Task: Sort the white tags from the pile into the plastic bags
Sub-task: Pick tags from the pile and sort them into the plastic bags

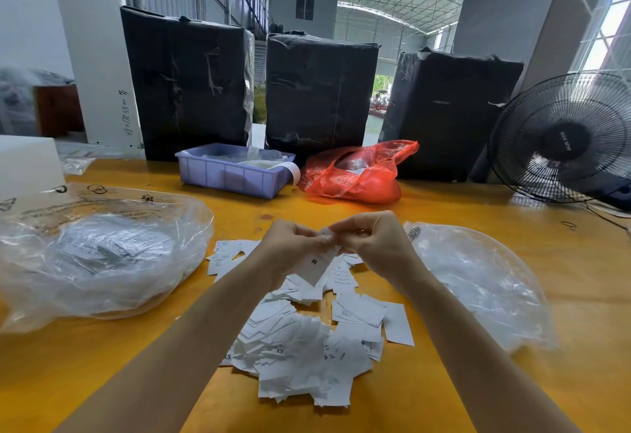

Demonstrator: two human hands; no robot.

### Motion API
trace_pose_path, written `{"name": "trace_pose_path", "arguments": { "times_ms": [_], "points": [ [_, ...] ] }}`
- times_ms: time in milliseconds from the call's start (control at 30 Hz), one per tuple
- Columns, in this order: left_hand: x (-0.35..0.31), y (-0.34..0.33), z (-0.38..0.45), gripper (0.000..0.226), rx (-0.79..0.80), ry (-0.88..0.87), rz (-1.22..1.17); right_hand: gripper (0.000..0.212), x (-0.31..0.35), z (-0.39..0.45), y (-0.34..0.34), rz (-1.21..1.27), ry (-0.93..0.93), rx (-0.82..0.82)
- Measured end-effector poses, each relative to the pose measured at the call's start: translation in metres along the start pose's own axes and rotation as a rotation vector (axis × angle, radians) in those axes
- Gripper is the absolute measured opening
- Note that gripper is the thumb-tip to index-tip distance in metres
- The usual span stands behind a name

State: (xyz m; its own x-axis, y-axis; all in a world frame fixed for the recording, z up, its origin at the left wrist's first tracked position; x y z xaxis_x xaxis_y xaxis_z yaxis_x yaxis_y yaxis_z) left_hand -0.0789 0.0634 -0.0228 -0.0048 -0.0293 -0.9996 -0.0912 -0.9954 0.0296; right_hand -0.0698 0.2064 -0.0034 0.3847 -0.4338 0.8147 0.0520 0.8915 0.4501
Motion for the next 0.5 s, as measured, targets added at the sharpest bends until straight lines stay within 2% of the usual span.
{"name": "trace_pose_path", "arguments": {
  "times_ms": [100,167,267,400,500],
  "points": [
    [0.000,0.002,0.002,0.010,-0.070,-0.021,-0.044,0.013,0.001,-0.001,-0.002,0.067,-0.065,0.044],
    [0.001,0.003,0.004,0.020,-0.111,-0.034,-0.111,0.024,0.001,-0.002,-0.003,0.131,-0.087,0.057],
    [0.003,0.002,0.002,0.022,-0.134,-0.059,-0.168,0.038,0.002,-0.005,-0.008,0.131,-0.061,0.088],
    [0.001,0.003,0.000,0.046,-0.060,0.005,-0.262,0.032,0.002,-0.003,-0.006,0.022,0.030,-0.019],
    [-0.001,0.005,0.000,0.040,0.019,0.097,-0.201,0.031,0.000,-0.001,0.003,0.038,0.029,-0.099]
  ]
}}
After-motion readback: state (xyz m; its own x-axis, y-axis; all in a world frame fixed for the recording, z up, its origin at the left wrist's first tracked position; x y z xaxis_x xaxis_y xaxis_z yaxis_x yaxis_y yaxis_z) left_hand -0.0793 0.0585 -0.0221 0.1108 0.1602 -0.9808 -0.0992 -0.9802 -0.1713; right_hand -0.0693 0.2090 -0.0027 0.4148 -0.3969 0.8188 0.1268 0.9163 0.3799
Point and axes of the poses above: each hand's wrist, its own z-axis towards the middle knuckle, its own y-axis out of the back of the hand, x = y × z, the point moved 3 cm from there along z, towards the middle knuckle, and after that the axes turned 3 degrees about -z, right-handed, at the moved point
